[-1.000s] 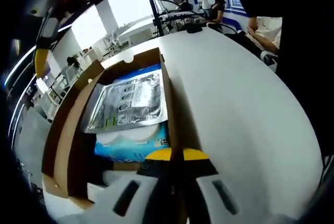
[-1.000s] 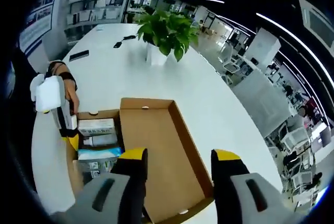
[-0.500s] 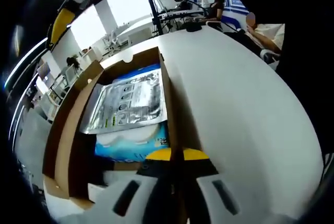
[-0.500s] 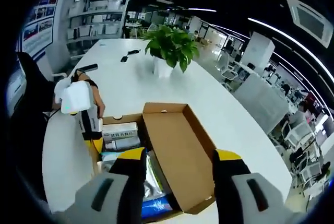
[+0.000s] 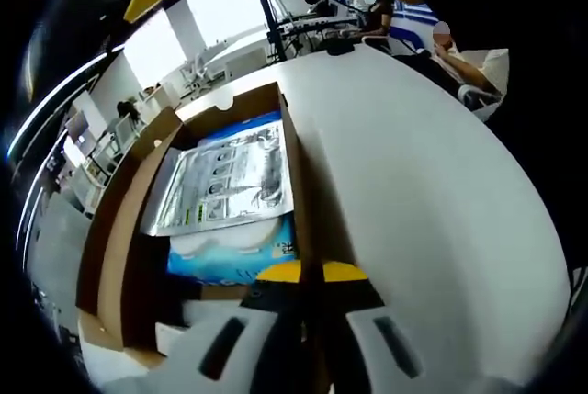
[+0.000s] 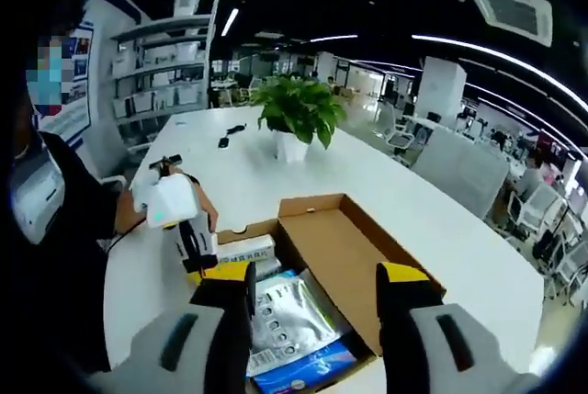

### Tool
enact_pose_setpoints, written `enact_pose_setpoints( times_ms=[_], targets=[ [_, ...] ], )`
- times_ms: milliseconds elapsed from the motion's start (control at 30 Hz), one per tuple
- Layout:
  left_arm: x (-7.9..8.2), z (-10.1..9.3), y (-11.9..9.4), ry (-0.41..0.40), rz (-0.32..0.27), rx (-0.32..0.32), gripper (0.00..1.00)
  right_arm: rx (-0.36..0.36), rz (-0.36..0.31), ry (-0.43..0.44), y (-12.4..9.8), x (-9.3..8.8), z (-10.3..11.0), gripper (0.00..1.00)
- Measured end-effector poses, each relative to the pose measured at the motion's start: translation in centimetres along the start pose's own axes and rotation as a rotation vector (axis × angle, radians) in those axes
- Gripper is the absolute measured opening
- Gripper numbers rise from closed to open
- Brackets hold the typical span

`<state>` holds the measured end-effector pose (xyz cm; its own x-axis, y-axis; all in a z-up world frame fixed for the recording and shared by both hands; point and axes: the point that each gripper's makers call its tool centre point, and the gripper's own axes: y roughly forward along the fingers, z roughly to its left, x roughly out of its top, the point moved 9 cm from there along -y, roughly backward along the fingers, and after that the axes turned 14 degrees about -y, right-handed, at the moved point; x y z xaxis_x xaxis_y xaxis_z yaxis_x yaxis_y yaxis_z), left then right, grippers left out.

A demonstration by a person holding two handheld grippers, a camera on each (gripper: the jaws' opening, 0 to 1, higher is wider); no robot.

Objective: Operate the shoe box by opening the lid, removing the specified soft item, and placing it in the target area until the item is outside and the box remains undamaged.

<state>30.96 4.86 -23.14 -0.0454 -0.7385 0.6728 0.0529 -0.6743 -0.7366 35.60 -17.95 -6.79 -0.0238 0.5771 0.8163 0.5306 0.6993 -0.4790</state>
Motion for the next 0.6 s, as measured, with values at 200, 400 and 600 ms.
enact_pose_setpoints(
  times_ms=[200, 400, 600],
  targets=[
    [0.0, -0.1, 0.0, -0.011, -0.005, -0.001, 0.04, -0.019, -0.018, 0.066, -1.1, -1.8, 0.8, 0.54],
    [-0.1, 0.0, 0.1, -0.022, -0.010, -0.008, 0.04, -0.051, -0.010, 0.118, -1.9, -4.1, 1.6, 0.54],
    [0.0, -0.2, 0.1, -0.007, 0.006, 0.000, 0.05, -0.045, -0.003, 0.191, -2.5, -5.7, 2.6, 0.54]
  ],
)
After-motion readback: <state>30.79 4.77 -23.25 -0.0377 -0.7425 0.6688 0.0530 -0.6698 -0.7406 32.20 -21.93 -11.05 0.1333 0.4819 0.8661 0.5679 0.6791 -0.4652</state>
